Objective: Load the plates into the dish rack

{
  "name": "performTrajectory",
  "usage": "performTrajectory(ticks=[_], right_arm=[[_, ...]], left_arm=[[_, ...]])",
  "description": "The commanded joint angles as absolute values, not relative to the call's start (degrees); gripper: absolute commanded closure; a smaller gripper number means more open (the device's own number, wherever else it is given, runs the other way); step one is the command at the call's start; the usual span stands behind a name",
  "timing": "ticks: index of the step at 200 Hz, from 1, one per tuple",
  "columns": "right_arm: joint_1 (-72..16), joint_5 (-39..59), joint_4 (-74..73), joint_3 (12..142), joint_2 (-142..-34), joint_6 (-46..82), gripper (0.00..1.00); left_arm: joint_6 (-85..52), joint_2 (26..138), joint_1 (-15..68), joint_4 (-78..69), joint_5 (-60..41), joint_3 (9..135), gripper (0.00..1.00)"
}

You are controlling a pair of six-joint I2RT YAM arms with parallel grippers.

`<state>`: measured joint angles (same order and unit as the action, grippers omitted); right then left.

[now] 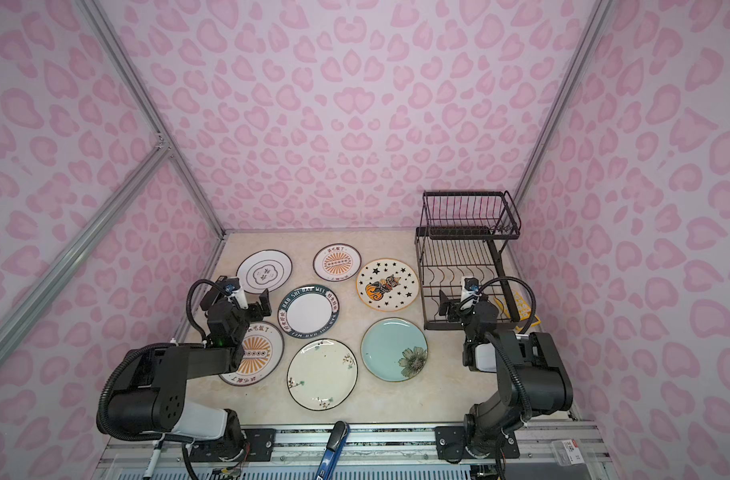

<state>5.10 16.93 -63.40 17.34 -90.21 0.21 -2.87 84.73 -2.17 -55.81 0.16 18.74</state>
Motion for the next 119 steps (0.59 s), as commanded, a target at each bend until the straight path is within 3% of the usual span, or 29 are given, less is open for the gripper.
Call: performTrajectory(ticks=[1, 119], right_arm=[[5.0, 17.2, -64.4, 17.1, -90.5, 0.0, 0.01], [4.8, 16.6, -63.7, 17.4, -90.5, -0.2, 0.01]], left_arm=[[-2.5, 84.7, -2.3, -56.7, 0.0, 18.8, 0.03], [-2.5, 84.7, -2.2, -56.6, 0.0, 18.9, 0.02]])
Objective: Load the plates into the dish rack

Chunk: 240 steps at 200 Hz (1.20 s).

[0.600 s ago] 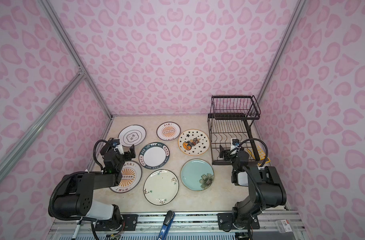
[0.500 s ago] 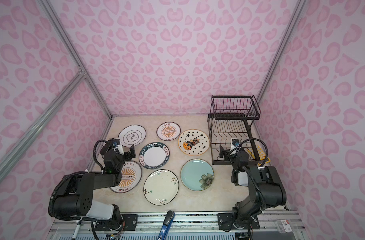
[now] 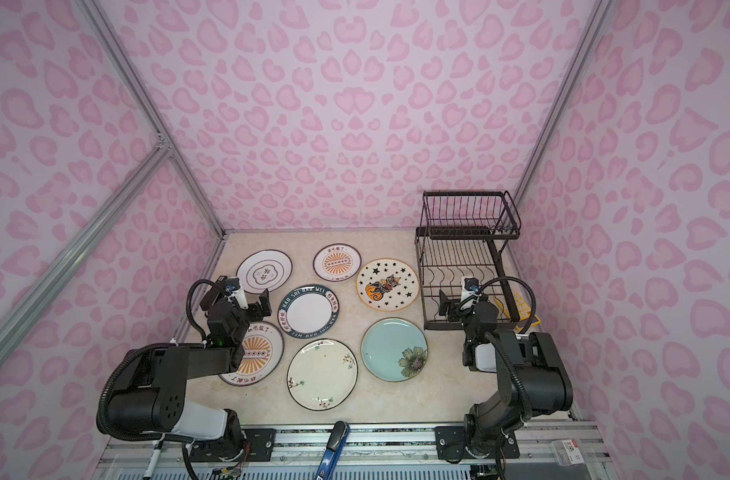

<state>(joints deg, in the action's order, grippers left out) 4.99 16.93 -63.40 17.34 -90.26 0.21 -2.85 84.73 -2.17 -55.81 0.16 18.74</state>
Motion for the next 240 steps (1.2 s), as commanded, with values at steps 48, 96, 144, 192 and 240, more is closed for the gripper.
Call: performTrajectory(ticks=[48, 96, 144, 192, 240], right_arm=[[4.1, 15.2, -63.1, 17.7, -90.3, -0.6, 0.01], [3.6, 12.5, -62.5, 17.8, -90.1, -0.3, 0.01], [3.5, 3.3, -56.3, 18.6, -84.9, 3.0, 0.01], [2.1, -3.6, -40.0, 24.7, -74.3, 5.6, 0.01], [1.3, -0.1, -22.5, 34.5, -64.7, 9.6, 0.01]], left_arm=[[-2.5, 84.7, -2.3, -56.6, 0.0, 18.9, 0.02], [-2.5, 84.5, -2.3, -56.8, 0.1, 18.7, 0.03], [-2.2, 79.9, -1.7, -38.8, 1.5, 27.2, 0.02], [-10.0, 70.5, 0.1, -28.5, 7.6, 33.4, 0.02], [-18.5, 72.3, 1.1, -5.9, -5.8, 54.4, 0.02]])
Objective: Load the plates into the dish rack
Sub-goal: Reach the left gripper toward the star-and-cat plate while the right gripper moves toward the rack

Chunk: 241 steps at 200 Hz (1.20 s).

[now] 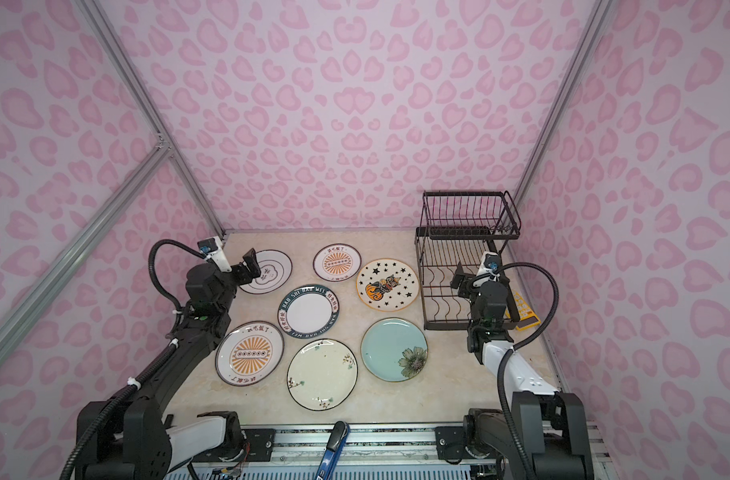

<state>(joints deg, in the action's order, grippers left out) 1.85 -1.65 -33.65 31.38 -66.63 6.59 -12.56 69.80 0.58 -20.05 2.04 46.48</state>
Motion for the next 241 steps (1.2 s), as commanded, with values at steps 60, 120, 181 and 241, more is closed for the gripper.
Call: performTrajectory(ticks=[60, 120, 181, 241], right_arm=[[-0.1, 12.5, -12.7, 42.2, -66.5, 15.0, 0.01], [-0.5, 14.2, -9.0, 46.2, -70.7, 22.1, 0.01], [1.9, 16.6, -7.5, 46.1, -70.4, 25.4, 0.01], [3.1, 17.3, -7.1, 44.8, -69.2, 25.7, 0.01]], left_arm=[[-29.8, 79.4, 6.3, -5.4, -13.2, 59.8, 0.02], [-42.7, 93.0, 16.0, -9.8, -18.9, 64.4, 0.02], [-50.3, 101.3, 26.5, -5.1, -10.4, 69.6, 0.02], [-54.0, 108.4, 32.4, -1.6, -6.2, 73.4, 0.03]])
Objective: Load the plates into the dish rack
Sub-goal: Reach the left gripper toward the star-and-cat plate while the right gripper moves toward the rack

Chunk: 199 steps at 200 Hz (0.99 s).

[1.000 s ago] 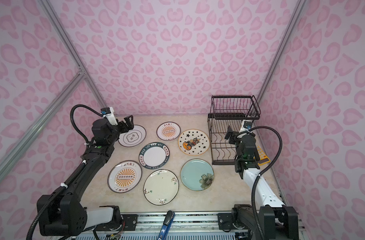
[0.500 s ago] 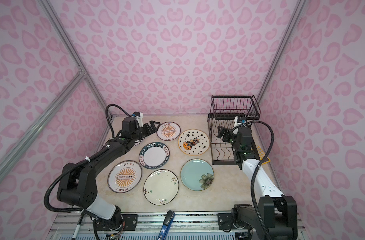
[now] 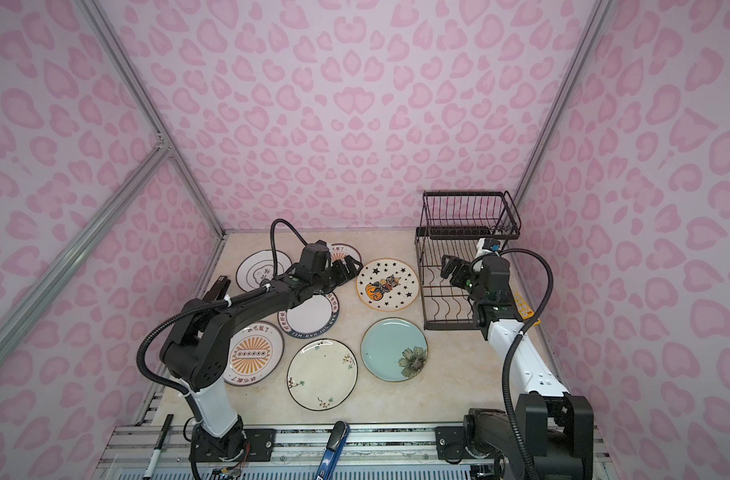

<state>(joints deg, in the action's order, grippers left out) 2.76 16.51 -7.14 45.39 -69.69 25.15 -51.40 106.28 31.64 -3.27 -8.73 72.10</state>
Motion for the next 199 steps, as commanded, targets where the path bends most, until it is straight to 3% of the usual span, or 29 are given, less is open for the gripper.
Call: performTrajectory(ticks=[1, 62, 87, 165, 199], right_arm=[[3.2, 17.3, -7.1, 44.8, -69.2, 25.7, 0.00], [5.1, 17.5, -7.1, 42.8, -67.3, 26.6, 0.01], [5.4, 16.7, -6.6, 42.7, -66.8, 26.9, 0.00], [6.1, 17.1, -6.0, 42.2, -66.1, 26.6, 0.01], [6.2, 16.9, -5.2, 42.7, -67.0, 27.4, 0.00]], left_arm=[[-54.1, 108.5, 32.5, -1.6, -6.3, 73.4, 0.03], [-54.1, 113.2, 35.1, 4.1, -4.5, 78.0, 0.06], [-54.1, 115.6, 36.1, 7.0, -4.3, 80.8, 0.12], [-56.1, 117.8, 36.4, 7.0, -4.9, 80.8, 0.14], [-57.7, 119.8, 36.4, 5.1, -6.6, 80.6, 0.21]])
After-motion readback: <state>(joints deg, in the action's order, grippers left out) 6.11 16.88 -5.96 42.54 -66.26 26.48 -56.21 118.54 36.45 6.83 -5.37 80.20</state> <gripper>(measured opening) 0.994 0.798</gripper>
